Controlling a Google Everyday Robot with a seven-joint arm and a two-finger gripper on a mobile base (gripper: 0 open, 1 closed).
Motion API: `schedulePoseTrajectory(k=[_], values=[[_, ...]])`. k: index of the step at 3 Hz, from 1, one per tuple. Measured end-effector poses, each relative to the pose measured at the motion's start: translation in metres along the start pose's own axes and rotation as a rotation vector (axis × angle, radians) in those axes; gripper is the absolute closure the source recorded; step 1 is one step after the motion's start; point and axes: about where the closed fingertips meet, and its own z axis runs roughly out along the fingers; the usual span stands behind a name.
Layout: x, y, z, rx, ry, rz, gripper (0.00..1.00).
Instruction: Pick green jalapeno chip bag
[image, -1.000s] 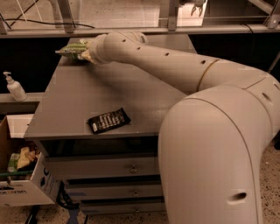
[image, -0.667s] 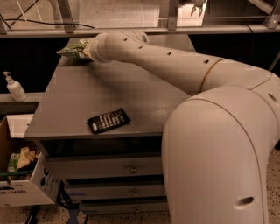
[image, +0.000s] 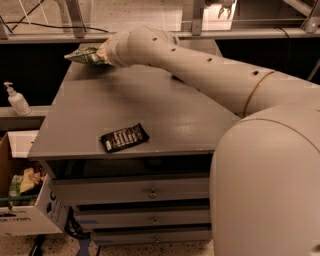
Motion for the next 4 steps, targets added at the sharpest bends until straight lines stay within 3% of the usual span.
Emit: schedulePoseTrajectory(k=[2,4], values=[[-0.029,0.004,-0.054,-0.042,-0.09,-0.073,1.0],[-0.065,0.008,-0.105,-0.071,-0.187,-0.197,1.0]])
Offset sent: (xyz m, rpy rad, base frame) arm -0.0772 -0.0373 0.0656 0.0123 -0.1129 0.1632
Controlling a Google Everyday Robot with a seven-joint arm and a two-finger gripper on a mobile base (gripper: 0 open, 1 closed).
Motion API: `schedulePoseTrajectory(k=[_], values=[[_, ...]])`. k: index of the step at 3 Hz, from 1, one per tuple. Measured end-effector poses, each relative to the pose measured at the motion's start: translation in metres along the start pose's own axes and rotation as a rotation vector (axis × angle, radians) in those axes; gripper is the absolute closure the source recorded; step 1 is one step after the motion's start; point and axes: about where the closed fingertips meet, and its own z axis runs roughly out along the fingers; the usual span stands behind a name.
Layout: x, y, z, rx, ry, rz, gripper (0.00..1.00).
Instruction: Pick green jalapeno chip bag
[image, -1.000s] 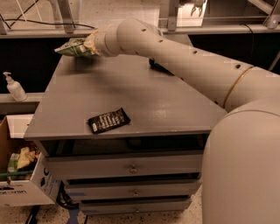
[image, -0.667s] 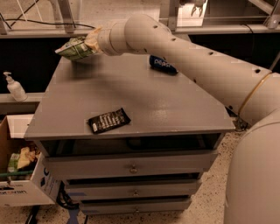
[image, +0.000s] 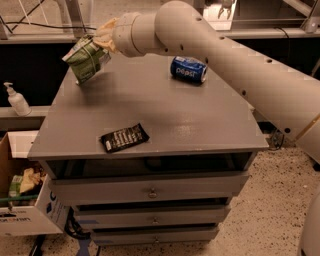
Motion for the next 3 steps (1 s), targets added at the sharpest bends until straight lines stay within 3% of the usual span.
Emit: schedulePoseTrajectory(k=[2,3], values=[[-0.039,-0.012,-0.026,0.016,-0.081,-0.134,1.0],[-0.039,-0.012,-0.026,0.016,-0.082,-0.134,1.0]])
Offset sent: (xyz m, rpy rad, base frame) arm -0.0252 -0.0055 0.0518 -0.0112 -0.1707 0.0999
